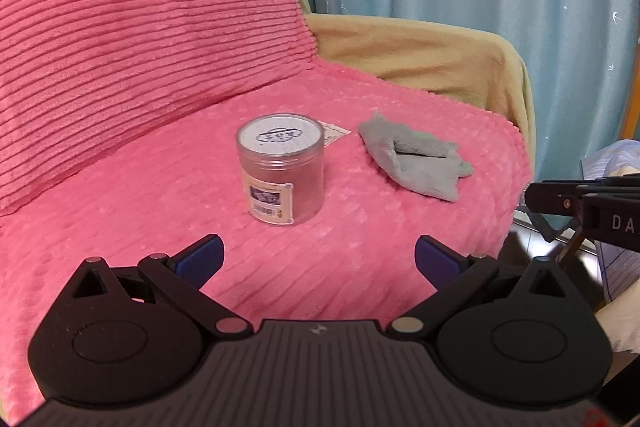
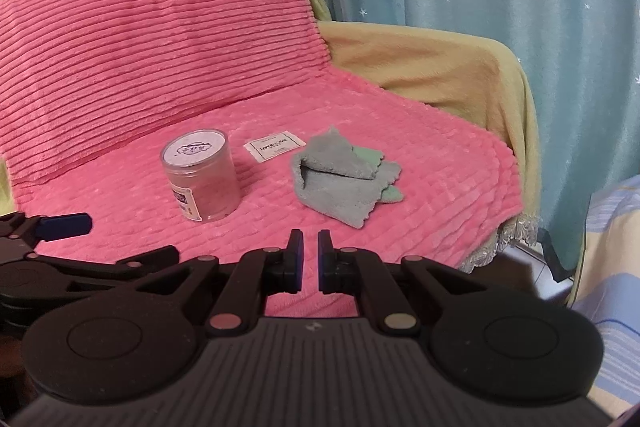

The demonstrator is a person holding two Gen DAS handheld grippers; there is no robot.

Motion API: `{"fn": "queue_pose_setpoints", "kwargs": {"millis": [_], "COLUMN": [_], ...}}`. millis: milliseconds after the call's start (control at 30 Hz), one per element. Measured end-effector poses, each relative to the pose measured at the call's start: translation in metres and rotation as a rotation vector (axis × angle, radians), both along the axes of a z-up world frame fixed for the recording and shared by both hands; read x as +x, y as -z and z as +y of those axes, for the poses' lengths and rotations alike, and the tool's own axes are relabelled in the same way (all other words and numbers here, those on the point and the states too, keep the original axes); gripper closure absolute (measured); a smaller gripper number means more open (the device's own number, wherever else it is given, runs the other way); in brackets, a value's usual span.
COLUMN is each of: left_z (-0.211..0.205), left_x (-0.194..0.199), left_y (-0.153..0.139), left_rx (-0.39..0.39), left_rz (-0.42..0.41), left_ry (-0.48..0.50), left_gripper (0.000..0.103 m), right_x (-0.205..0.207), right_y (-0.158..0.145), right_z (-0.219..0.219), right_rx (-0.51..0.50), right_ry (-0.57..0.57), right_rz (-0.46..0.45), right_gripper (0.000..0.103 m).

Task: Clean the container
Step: 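Move the right tool toward the grey cloth and the left tool toward the jar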

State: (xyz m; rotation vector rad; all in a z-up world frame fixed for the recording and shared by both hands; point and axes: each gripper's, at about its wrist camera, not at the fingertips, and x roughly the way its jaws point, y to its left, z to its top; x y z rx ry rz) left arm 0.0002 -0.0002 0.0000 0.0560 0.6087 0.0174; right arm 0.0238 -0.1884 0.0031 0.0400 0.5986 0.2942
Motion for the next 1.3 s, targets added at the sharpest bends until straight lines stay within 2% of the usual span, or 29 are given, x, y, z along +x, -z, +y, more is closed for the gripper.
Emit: {"fn": "queue_pose_setpoints", "kwargs": {"millis": [367,500,667,900,1133,1300], "left_z": [-0.013,-0.005,0.005,0.017,0.023,0.025], "left_x": [0.012,0.021,0.024,0.032,0.041,0.056], "left_y": [0.001,0.005,0.015,0.033,0.038,0.045], "left_rx": [0.022,0.021,0.008,0.016,-0.031,-0.014], "left_rz": [-0.007,-0.006,-0.010,0.024,-0.010,-0.003], "left_ry": [0.004,-0.002,-0.027,-0.046,-0.056,-0.062], "left_gripper": [0.001,0.001,0.001,0.001,0.001,0.001], "right_x": [0.014,0.027,0.044,0.053,0.059,0.063], "right_y": [0.004,0.007,0.018,0.030,0.041,0.045], "right_z": [-0.006,-0.003,0.007,0.014,0.012,0.010], "right_rx": [0.009,0.013,0.016,0.021,0.024,0.027], "right_ry": [-0.020,-0.043,-0.052,-0.059,-0.057,-0.062], "right_rz": [-0.049,-0.061,-0.053,-0.035,-0.023,-0.029], "right_gripper": [0.100,0.100,0.100,0.100,0.100,0.100]}}
